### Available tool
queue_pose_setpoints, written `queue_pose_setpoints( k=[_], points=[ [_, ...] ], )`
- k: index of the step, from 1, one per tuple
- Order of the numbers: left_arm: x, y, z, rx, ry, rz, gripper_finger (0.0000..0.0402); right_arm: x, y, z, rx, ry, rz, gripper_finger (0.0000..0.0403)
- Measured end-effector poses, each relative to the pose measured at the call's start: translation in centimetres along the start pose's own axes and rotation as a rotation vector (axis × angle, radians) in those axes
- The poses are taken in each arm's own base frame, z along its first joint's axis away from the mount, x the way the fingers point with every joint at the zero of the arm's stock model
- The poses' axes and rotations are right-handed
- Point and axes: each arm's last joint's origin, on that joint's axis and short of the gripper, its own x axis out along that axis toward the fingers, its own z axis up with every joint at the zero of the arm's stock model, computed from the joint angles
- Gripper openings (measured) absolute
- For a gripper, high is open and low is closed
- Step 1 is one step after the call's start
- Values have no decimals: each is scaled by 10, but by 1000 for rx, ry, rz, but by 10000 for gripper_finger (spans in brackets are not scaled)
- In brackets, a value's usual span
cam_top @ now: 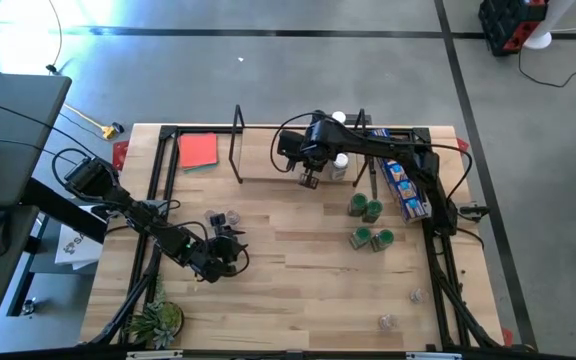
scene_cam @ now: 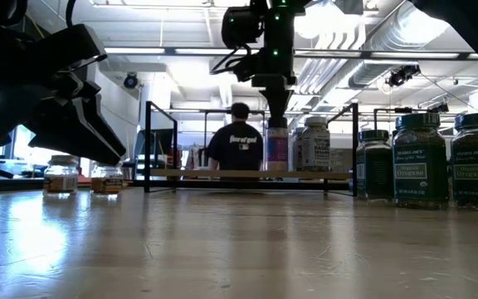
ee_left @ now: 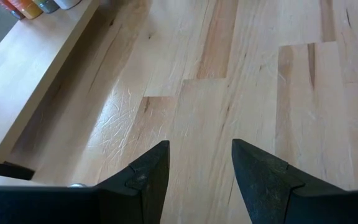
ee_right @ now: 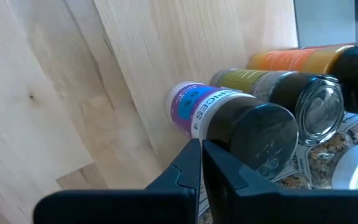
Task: Shelf spices
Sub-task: Put the top black seasoning bottle on the shelf aligned with the other black seasoning bottles, then adjust the black seasoning bottles
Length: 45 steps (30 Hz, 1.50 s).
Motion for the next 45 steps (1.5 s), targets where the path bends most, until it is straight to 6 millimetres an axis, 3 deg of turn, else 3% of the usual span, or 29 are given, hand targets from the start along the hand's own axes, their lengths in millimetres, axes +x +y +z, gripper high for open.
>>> queue_pose_setpoints(
  k=[7,12,17,22,28,35,41,45],
  points=[
    [0,0,0,2,0,0,167,-5,13,0,-31,-10,16,9],
    [0,0,0,1,0,0,167,-11,34,-2,-74,-22,78,9],
    [-3,1,1,17,-4,-5,167,-27,78,-8,-135,-50,130,9],
    [-26,12,14,-3,-83,-41,167,-52,140,-21,-250,-155,144,9],
    [-58,35,29,-57,-192,-102,167,-83,201,-55,-271,-184,252,9],
    [-70,44,33,-56,-236,-124,167,-114,267,-115,-302,14,544,9],
    [-86,50,41,-84,-265,-171,167,-128,280,-165,-206,241,435,9],
    [-111,64,58,-88,-309,-204,167,-150,273,-185,-188,162,368,16]
  ],
)
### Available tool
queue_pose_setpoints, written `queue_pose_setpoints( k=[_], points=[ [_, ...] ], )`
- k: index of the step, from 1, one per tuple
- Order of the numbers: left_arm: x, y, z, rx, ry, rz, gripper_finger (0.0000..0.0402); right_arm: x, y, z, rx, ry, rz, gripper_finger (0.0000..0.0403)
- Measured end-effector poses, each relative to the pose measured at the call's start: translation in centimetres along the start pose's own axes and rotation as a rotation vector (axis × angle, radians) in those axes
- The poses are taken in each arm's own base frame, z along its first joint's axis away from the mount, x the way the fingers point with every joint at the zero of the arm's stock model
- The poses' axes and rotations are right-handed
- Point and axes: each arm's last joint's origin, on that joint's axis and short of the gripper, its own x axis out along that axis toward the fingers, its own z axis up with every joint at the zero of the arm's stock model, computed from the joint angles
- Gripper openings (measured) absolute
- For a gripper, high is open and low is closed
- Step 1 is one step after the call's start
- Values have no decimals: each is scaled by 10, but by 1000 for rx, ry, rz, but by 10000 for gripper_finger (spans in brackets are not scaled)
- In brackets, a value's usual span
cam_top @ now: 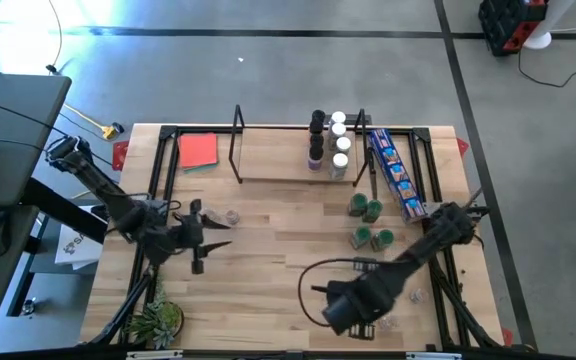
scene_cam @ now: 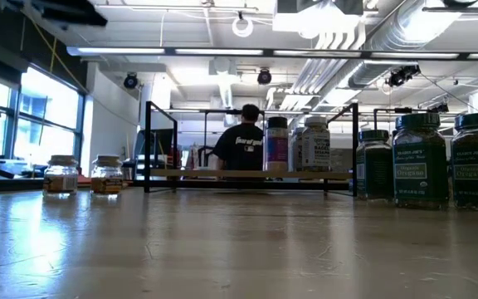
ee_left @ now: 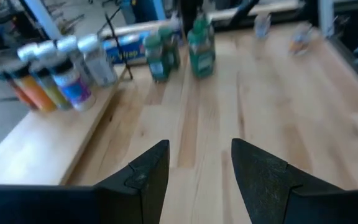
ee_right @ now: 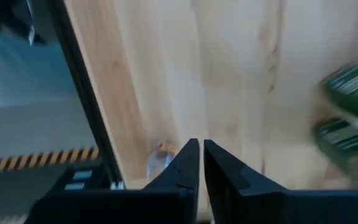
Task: Shelf spices
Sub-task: Adjust the black seasoning bottles
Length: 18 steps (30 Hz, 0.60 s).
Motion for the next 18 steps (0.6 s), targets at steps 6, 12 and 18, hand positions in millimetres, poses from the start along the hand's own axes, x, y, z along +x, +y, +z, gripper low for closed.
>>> queue_pose_setpoints(
  k=[6,12,18],
  points=[
    [-29,19,34,-20,-91,-34,167,-53,-24,-26,108,-308,-75,63],
    [-41,32,46,-44,-147,-26,167,-93,-51,-46,159,-550,-131,119],
    [-33,40,49,-79,-151,54,166,-108,-66,-54,156,-666,-193,148]
  ],
)
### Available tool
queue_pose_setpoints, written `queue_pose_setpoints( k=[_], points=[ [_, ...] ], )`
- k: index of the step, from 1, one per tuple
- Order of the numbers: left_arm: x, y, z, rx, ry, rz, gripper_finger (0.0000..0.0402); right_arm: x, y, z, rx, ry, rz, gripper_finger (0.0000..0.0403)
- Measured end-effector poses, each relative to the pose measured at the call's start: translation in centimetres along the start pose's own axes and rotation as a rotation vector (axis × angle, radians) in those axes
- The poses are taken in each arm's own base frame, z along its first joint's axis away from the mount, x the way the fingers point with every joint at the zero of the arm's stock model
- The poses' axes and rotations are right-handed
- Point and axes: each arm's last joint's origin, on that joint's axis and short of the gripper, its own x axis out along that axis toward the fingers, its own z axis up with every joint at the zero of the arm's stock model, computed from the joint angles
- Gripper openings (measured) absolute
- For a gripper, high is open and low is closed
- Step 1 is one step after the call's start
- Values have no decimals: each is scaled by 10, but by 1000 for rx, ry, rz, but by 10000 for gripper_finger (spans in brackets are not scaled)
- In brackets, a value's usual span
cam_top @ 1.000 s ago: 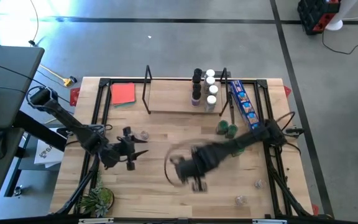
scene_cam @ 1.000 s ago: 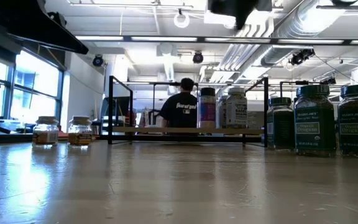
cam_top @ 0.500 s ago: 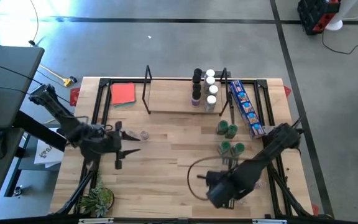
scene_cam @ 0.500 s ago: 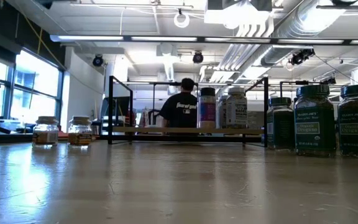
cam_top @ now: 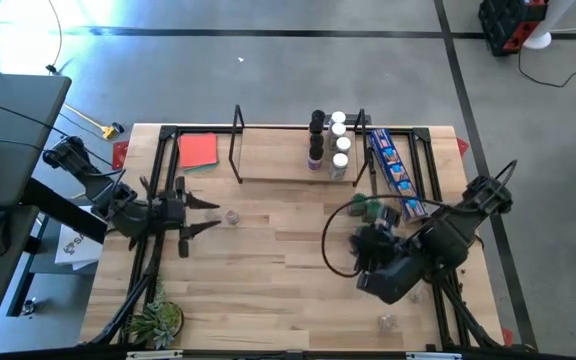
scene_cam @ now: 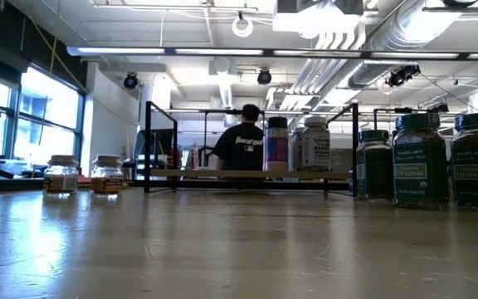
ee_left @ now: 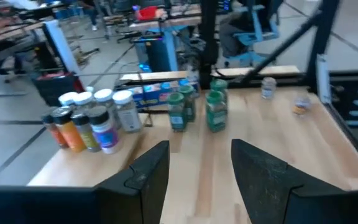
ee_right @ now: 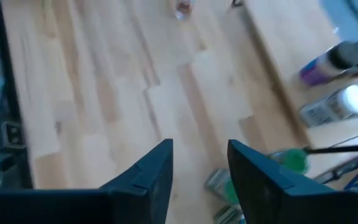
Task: Shelf spices
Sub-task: Adjust the black seasoning bottles
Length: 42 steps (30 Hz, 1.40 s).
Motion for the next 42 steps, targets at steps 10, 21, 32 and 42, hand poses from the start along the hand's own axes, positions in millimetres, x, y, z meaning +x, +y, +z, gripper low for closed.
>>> queue_pose_setpoints(
  k=[10,21,32,42],
  points=[
    [70,64,56,60,-23,5,95,22,-28,-14,-3,-10,-162,149],
    [240,222,63,92,241,91,3,89,-33,-77,197,-87,46,149],
    [339,322,4,139,391,140,1,94,-32,-80,187,-107,32,149],
    [367,346,-40,106,391,-14,1,94,-32,-79,154,-107,30,149]
  ],
)
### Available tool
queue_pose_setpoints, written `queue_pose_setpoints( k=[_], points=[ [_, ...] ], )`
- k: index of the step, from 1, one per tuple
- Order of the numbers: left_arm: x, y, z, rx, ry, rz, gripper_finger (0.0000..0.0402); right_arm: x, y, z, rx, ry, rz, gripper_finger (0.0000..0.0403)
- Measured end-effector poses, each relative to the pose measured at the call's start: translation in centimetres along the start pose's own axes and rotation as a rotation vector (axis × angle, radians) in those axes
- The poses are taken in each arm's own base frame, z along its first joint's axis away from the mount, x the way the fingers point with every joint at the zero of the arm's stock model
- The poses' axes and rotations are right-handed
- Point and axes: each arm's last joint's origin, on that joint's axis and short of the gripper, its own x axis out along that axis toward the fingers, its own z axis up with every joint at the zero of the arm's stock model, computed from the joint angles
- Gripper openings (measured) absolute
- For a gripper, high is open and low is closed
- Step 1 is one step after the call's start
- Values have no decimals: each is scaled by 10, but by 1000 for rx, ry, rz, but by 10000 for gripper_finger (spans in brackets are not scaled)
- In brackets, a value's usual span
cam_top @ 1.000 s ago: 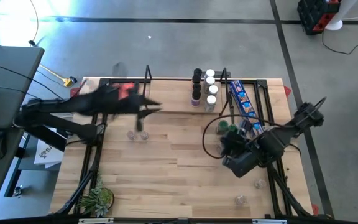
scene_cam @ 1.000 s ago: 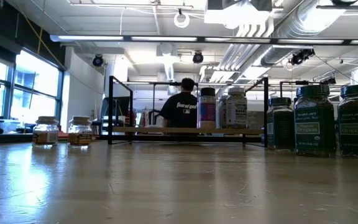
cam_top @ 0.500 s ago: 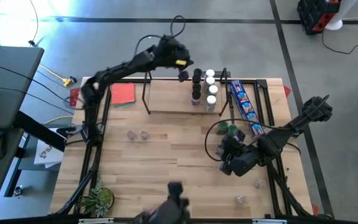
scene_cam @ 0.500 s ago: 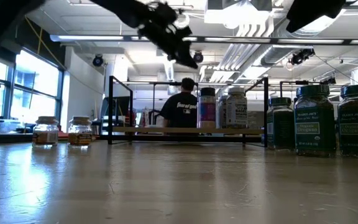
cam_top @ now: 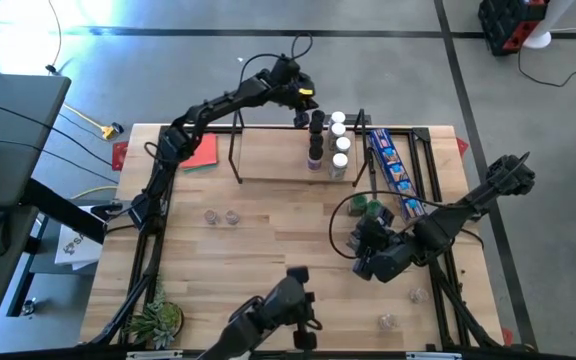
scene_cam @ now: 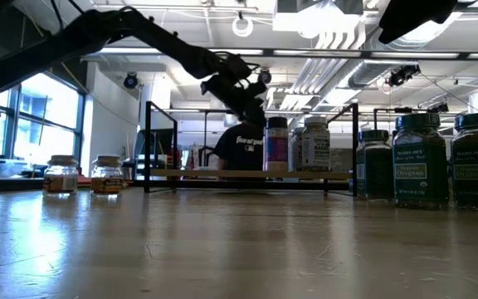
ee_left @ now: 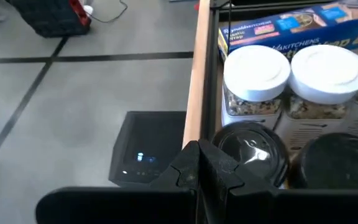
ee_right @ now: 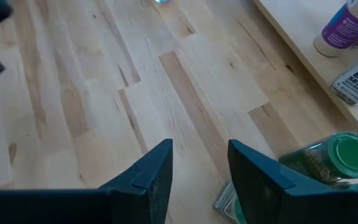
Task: Shelf spices
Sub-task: Adjust the black seasoning bottles
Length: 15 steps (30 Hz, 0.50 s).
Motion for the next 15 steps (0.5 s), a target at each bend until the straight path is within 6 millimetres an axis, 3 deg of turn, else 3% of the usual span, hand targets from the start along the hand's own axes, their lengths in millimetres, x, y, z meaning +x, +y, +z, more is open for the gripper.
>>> queue_pose_setpoints(
  k=[15],
  points=[
    [16,-1,-20,37,77,-15,1,1,-1,2,4,-7,1,149]
  ],
)
